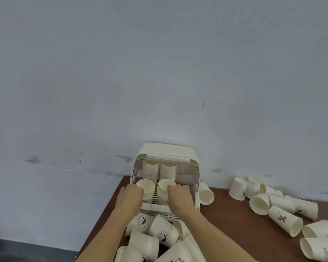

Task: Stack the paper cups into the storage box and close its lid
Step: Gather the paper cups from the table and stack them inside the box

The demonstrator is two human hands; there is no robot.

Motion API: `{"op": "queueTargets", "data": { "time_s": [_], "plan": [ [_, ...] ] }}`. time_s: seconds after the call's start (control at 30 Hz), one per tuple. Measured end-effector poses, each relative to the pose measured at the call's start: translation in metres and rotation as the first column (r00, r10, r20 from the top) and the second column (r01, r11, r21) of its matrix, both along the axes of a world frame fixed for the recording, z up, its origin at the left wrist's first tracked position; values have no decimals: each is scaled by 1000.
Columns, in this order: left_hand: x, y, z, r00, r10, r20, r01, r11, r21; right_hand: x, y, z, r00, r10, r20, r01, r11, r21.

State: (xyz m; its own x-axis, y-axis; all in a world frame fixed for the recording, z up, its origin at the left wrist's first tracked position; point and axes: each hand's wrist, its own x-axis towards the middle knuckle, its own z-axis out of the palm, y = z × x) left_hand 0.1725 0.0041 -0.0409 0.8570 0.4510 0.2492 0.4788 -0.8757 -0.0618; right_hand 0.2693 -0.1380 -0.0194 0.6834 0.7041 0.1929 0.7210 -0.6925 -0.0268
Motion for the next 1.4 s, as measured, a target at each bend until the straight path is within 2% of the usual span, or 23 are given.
{"op": "queueTargets", "data": {
  "time_s": [0.17,0.37,0.6,0.8,0.97,1.13,1.4],
  "plan": [
    [1,-9,2,999,-9,-45,8,1000,-24,-3,-1,-5,999,2,-43,-1,1000,2],
    [1,-24,19,1000,-16,-20,14,996,-93,-9,-10,-1,997,14,-79,-11,999,35],
    [-4,-65,51,994,-68,85,78,990,-117,-22,-49,25,995,44,-90,-33,991,128],
    [5,-140,82,975,-168,143,186,974,-129,-21,-123,53,999,1,-32,6,977,213],
    [24,-212,99,946,-251,208,280,952,-124,-17,-199,71,997,-55,-62,69,963,261],
    [37,-286,97,921,-316,229,354,923,-149,-10,-275,73,989,-148,-31,151,959,240],
    [38,-381,90,884,-409,227,453,869,-198,-5,-367,71,964,-244,-108,264,934,241]
  ]
}}
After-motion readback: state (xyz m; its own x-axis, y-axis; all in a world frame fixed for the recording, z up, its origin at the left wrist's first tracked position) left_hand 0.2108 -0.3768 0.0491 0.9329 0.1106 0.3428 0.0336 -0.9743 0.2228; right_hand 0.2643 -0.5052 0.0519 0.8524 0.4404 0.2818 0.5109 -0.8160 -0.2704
